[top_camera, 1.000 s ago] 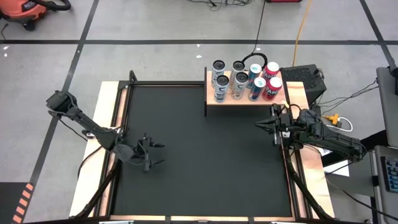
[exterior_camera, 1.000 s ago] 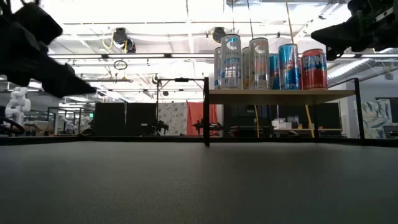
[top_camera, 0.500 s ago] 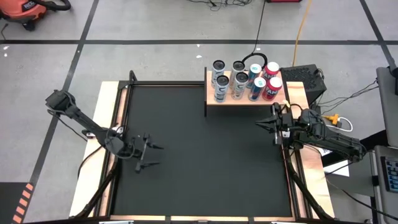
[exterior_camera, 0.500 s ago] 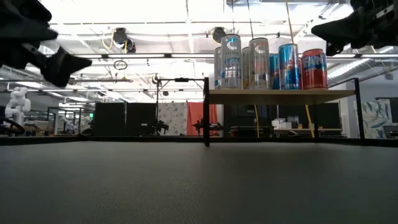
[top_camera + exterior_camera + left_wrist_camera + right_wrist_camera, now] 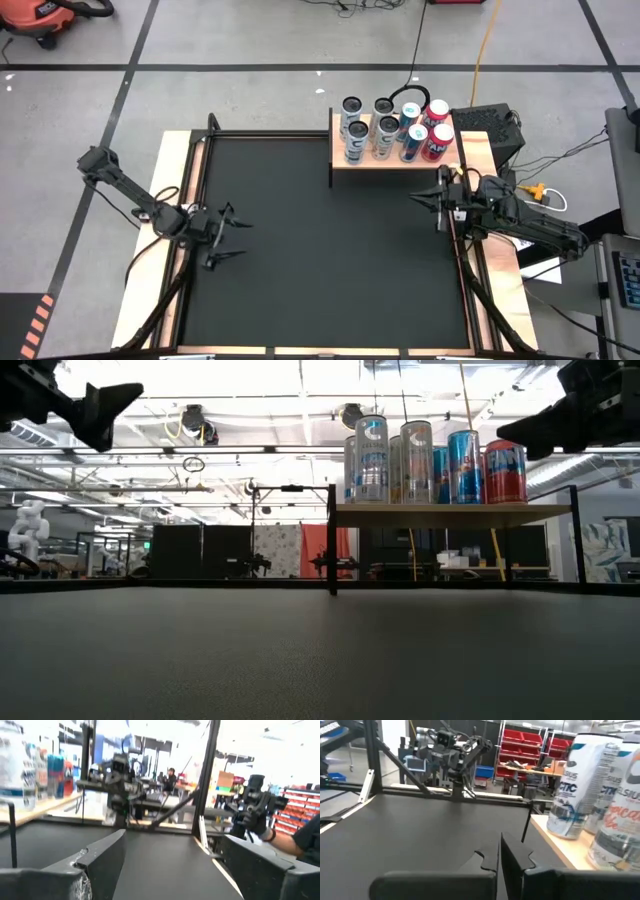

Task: Place canned beverage on shelf
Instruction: Return to Home Position

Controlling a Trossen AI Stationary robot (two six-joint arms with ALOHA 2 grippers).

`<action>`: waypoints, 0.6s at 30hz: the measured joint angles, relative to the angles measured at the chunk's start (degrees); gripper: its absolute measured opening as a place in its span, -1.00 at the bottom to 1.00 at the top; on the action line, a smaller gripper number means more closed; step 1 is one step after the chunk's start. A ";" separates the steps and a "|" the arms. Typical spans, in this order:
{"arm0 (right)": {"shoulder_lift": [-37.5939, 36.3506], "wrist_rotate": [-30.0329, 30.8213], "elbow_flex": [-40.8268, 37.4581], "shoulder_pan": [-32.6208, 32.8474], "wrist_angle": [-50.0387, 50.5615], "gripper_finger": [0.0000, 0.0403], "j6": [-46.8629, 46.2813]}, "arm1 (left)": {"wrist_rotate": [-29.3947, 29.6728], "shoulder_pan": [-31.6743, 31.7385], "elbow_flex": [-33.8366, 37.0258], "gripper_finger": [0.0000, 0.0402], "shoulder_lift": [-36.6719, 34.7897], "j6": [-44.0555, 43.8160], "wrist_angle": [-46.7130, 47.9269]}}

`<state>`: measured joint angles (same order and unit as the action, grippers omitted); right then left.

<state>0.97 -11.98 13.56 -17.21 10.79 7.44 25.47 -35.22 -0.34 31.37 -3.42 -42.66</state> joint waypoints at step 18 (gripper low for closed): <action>-0.12 -0.06 -6.60 0.00 -1.52 -1.00 -2.19 | -6.06 0.00 0.04 0.66 -12.52 2.32 8.48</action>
<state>0.86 -12.03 6.96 -17.21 9.26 5.25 19.41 -35.22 -0.30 18.85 -1.10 -34.19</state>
